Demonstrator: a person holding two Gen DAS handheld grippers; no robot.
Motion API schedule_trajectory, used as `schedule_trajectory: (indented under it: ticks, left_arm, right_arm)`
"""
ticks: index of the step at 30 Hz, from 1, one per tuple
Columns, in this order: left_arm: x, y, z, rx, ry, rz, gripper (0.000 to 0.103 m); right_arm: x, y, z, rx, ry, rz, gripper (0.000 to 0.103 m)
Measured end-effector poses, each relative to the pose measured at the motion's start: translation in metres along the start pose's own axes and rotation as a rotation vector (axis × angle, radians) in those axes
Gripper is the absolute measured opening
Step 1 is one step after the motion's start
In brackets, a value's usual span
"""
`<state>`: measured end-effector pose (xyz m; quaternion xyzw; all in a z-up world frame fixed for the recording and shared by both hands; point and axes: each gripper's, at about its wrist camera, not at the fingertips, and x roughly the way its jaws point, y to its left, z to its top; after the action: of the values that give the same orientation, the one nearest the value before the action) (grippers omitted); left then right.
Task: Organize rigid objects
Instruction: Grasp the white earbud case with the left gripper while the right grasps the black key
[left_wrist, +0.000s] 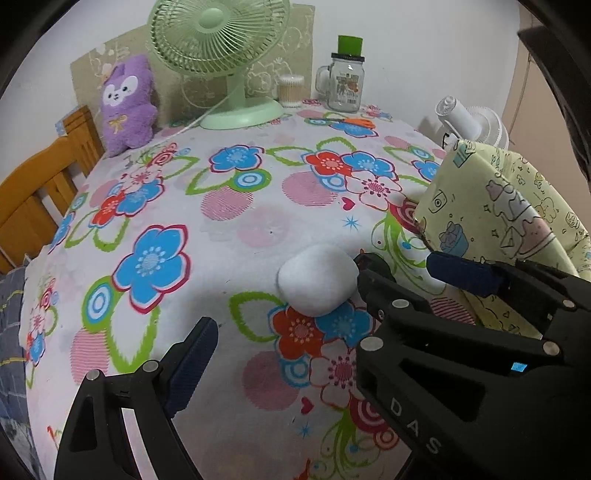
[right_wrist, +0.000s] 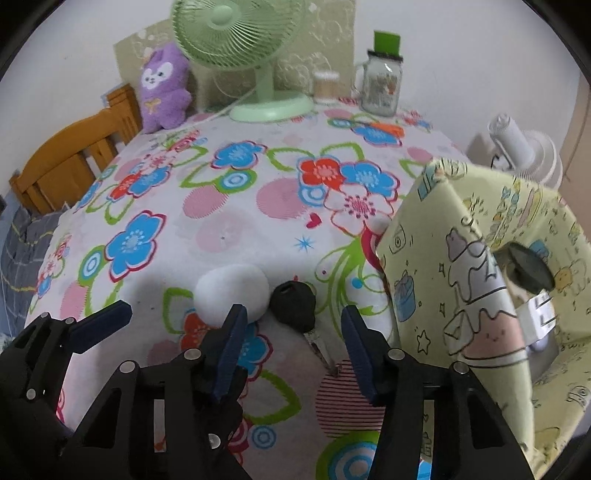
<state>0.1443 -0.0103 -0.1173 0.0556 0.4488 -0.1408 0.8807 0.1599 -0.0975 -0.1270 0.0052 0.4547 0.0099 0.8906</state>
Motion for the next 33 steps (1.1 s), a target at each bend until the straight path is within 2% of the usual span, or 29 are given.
schedule_trajectory:
  ticks: [4,14,20,22,29,31,33]
  left_arm:
    - [0.008,-0.002,0.003,0.015,0.012,-0.017,0.091]
    - [0.025,0.004,0.008,0.023,0.039,-0.035,0.091]
    - [0.030,0.009,0.011,0.002,0.037,-0.039,0.091]
    - [0.031,0.009,0.012,0.002,0.032,-0.034,0.091]
    - [0.035,0.010,0.018,-0.004,0.013,-0.046,0.091]
    - [0.035,0.010,0.019,-0.011,0.013,-0.051,0.089]
    - [0.035,0.010,0.020,-0.013,0.009,-0.056,0.081]
  right_arm:
    - [0.010,-0.005,0.002,0.017,0.030,-0.004,0.047]
    - [0.029,-0.006,0.007,0.026,0.084,0.005,0.047]
    - [0.035,-0.001,0.012,0.000,0.079,0.002,0.045]
    - [0.036,0.000,0.014,-0.009,0.073,-0.001,0.035]
    - [0.037,-0.004,0.020,-0.003,0.056,-0.019,0.035]
    - [0.037,-0.004,0.021,-0.004,0.051,-0.024,0.035]
    - [0.038,-0.004,0.022,-0.004,0.047,-0.026,0.035]
